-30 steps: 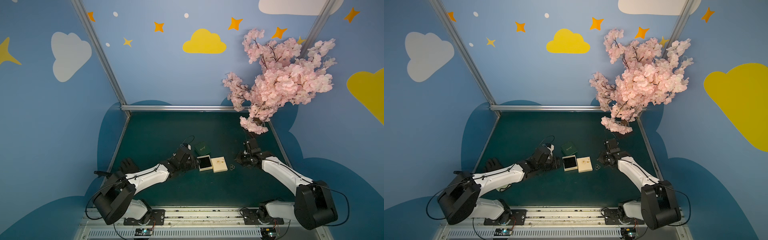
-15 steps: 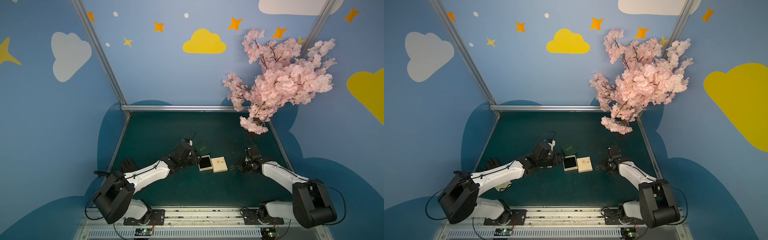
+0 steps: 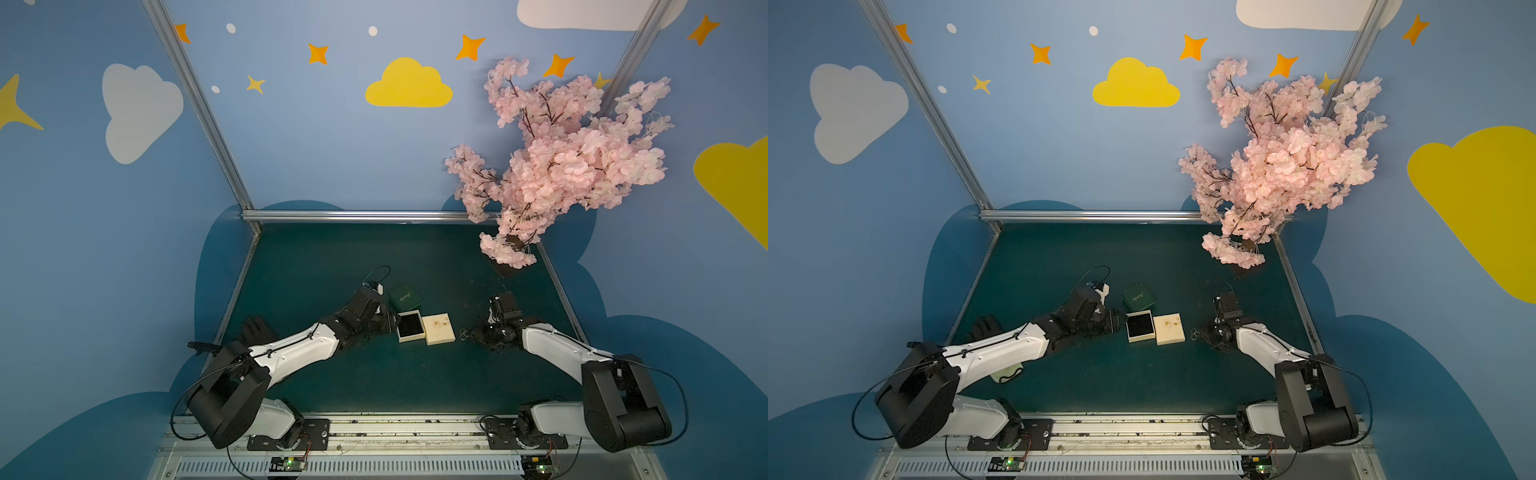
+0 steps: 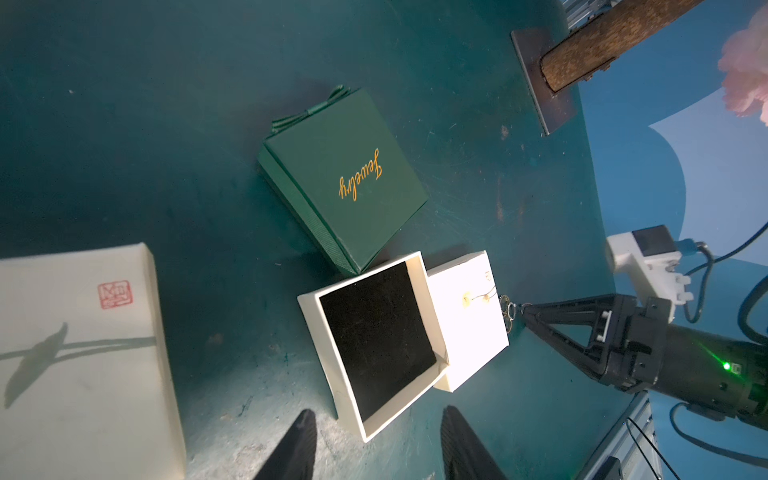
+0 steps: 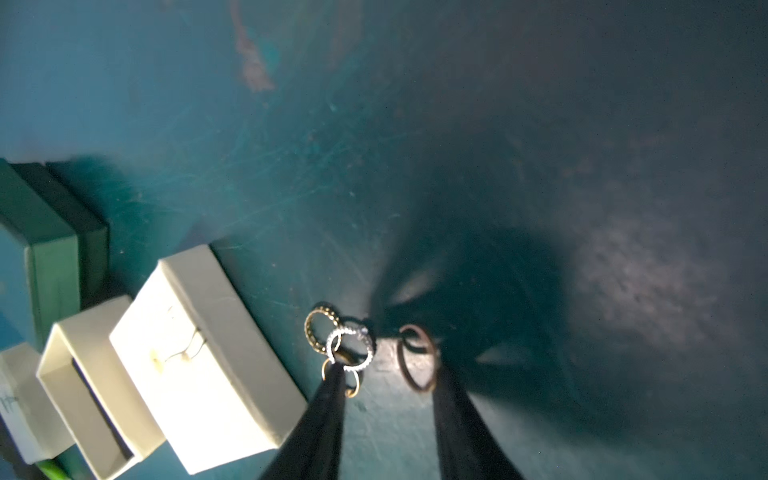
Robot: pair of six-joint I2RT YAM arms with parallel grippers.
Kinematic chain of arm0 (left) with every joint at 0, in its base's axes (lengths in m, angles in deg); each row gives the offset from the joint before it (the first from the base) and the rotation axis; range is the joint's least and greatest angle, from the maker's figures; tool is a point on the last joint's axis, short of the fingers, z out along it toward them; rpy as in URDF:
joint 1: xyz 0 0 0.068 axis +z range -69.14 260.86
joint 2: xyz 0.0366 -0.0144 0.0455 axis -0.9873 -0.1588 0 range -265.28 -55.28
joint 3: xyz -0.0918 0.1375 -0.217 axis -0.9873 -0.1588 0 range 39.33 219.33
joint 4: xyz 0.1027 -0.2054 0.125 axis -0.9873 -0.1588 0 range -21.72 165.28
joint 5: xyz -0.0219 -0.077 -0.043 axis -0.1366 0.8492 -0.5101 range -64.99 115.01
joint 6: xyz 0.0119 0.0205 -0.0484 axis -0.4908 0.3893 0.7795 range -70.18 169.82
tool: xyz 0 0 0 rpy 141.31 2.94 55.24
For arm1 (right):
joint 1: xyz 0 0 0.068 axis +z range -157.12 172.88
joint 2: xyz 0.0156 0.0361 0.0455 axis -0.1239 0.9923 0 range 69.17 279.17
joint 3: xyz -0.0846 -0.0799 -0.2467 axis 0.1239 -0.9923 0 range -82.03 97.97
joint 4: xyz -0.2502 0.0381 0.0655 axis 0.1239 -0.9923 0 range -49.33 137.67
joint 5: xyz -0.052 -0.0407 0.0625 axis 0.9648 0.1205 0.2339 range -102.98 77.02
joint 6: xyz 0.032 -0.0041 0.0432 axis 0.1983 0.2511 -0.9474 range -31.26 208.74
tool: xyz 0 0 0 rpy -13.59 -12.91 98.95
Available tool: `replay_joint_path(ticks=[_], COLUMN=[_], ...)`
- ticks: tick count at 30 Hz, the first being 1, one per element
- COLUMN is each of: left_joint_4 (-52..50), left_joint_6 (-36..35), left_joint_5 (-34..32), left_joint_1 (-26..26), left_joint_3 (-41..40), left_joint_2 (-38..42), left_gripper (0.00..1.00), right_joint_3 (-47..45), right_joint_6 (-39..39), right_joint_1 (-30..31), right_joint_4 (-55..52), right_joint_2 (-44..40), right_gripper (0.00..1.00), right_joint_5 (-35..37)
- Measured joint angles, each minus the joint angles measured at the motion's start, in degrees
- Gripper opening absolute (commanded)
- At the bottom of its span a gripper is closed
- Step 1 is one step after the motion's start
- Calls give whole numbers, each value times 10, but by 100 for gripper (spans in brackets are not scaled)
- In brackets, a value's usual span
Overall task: Take the rings out of the lift-off lid box
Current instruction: Place the ring at the center of the board.
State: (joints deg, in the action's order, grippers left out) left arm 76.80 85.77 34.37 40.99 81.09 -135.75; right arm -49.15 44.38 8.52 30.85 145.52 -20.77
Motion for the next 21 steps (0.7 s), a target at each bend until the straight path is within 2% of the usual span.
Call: replay_joint_path(ticks=[4,7,10,14,17,21], left_joint_4=[0,0,1,6,9,13], left_joint_6=[-2,-2,-2,-2,-2,-1], left_joint_5=[4,5,7,7,6,6], left_joint_1=[0,1,4,6,8,9], left_joint_3=[-3,-4,-4,-7,-13,-23], left_joint_2=[0,0,0,0,0,0], left_gripper=[50,50,51,62,70,75], right_joint_3=[0,4,20,51,96,157], right_joint_6=[3,11,18,26,39,74], right_joint_1=[4,17,44,87,115,148], right_joint_4=[-12,-37,-63,-82,-97,-116], right_joint_2=[-22,-44,-56,-52,-23,37], right_gripper=[74,82,84,88,89,90], right_joint_5=[-2,6,15,15,16,26])
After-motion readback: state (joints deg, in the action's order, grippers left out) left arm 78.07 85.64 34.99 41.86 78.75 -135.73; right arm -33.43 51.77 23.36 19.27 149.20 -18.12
